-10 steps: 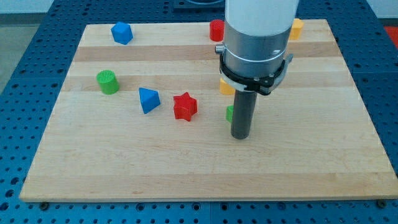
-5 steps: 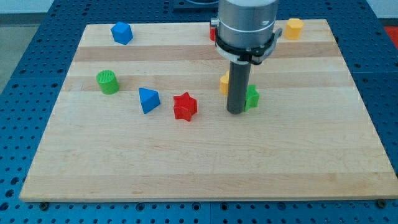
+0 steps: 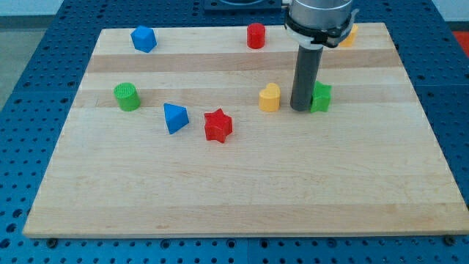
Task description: Push the green star to the center right
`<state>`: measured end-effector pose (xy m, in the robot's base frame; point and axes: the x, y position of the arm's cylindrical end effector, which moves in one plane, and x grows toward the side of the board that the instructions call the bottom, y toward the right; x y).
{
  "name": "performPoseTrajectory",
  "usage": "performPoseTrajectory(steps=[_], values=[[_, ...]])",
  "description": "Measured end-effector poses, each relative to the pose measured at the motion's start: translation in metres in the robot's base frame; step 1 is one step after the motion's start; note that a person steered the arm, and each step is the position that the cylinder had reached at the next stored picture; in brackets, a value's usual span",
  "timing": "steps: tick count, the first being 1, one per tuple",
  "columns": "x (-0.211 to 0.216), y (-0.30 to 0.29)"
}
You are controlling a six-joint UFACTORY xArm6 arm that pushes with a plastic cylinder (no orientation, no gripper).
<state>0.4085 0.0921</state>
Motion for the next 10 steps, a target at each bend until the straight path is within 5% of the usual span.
performPoseTrajectory(steps=[2,10], values=[[-0.028,0.005],[-0.032,0.056]])
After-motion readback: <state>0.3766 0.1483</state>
